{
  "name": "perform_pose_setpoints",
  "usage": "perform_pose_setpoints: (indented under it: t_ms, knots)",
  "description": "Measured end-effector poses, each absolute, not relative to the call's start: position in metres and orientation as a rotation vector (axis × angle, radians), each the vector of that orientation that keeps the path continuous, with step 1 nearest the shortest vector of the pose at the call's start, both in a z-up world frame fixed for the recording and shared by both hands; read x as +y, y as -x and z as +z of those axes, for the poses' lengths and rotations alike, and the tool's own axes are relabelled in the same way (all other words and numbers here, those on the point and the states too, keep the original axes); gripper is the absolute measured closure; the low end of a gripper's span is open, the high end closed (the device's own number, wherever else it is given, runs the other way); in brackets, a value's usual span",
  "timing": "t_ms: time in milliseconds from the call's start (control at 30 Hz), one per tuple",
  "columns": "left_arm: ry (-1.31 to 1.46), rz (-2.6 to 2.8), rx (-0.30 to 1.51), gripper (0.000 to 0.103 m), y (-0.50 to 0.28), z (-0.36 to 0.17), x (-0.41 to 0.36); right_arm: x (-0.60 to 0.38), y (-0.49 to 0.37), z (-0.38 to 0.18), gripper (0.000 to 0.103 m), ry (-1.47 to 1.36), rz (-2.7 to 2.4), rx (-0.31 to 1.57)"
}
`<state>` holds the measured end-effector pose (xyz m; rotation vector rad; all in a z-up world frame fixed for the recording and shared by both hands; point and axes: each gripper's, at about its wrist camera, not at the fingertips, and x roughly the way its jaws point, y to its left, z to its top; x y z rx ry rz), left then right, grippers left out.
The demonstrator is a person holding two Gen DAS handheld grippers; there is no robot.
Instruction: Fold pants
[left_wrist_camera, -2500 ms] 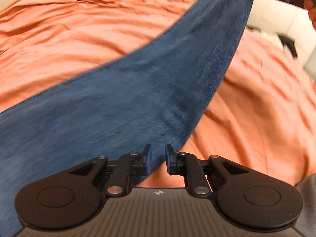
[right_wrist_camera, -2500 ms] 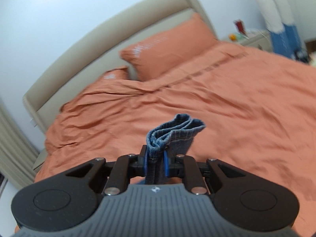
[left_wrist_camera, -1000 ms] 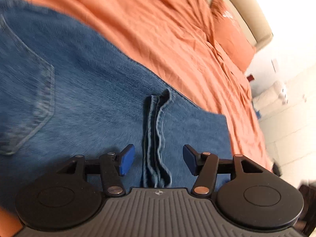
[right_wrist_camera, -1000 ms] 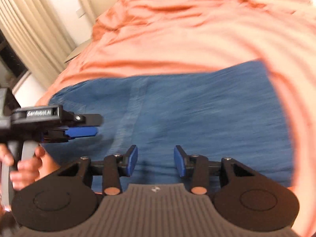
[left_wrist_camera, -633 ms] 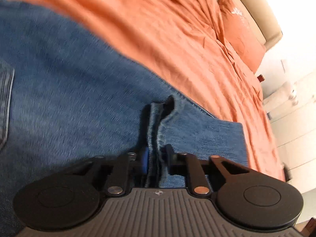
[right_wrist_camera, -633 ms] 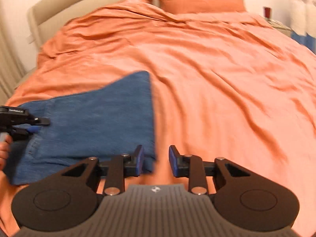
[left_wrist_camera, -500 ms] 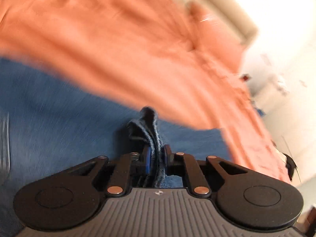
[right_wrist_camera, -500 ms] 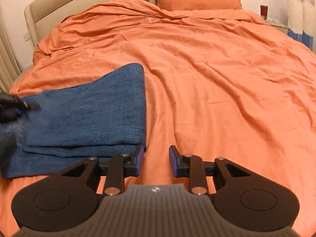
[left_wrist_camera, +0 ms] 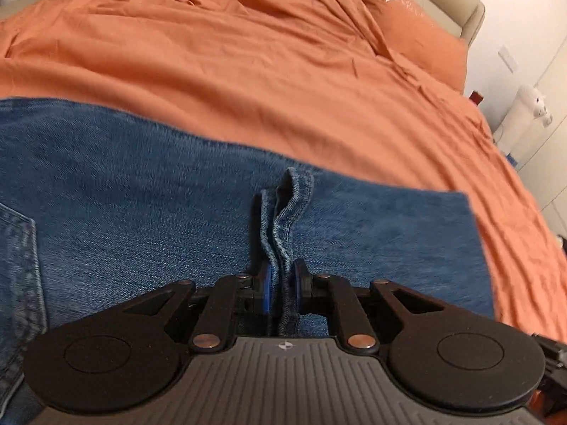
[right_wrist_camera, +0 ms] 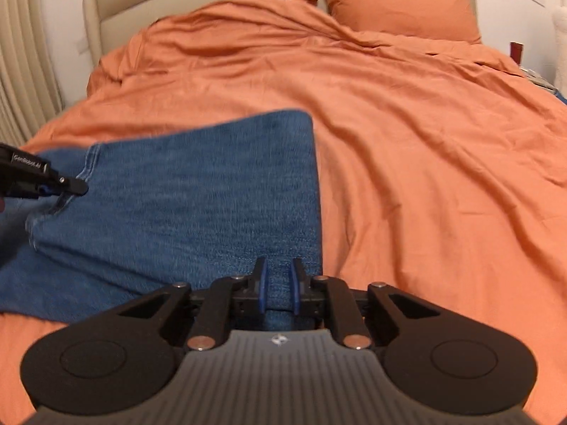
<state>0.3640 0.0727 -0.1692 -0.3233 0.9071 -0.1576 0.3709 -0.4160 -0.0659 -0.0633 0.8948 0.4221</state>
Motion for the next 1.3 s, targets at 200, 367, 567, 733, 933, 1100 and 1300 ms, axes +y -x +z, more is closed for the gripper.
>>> perform_pose_setpoints:
  t_ms: [200, 367, 567, 733, 933, 1100, 1300]
  knots:
    - [0.357, -0.142, 0.946, 0.077, -0.363, -0.166, 0.08, -0.408, -0.37, -0.074, 0.096, 0.123, 0.432, 0.888]
    - [0.247, -0.125, 0.993, 0.064, -0.356, -0.146, 0.073, -0.413, -0.37, -0.071, 0.095, 0.096, 0.438, 0.888]
    - [0.122, -0.135, 1.029, 0.061, -0.321, -0.149, 0.057, -0.412, -0.369, -0.071, 0.095, 0.099, 0.437, 0.889]
    - [0.147, -0.127, 1.051, 0.06, -0.326, -0.15, 0.057, -0.415, -0.366, -0.075, 0.095, 0.113, 0.456, 0.877]
    - [0.14, -0.051, 0.995, 0.054, -0.302, -0.114, 0.08, -0.409, -0.355, -0.068, 0.094, 0.187, 0.447, 0.825]
    - [0.227, 0.105, 0.888, 0.053, -0.266, -0.081, 0.147, -0.416, -0.346, -0.048, 0.08, 0.121, 0.445, 0.765]
    - [0.405, 0.331, 0.788, 0.054, -0.218, -0.06, 0.246, -0.403, -0.329, -0.023, 0.079, 0.121, 0.522, 0.745]
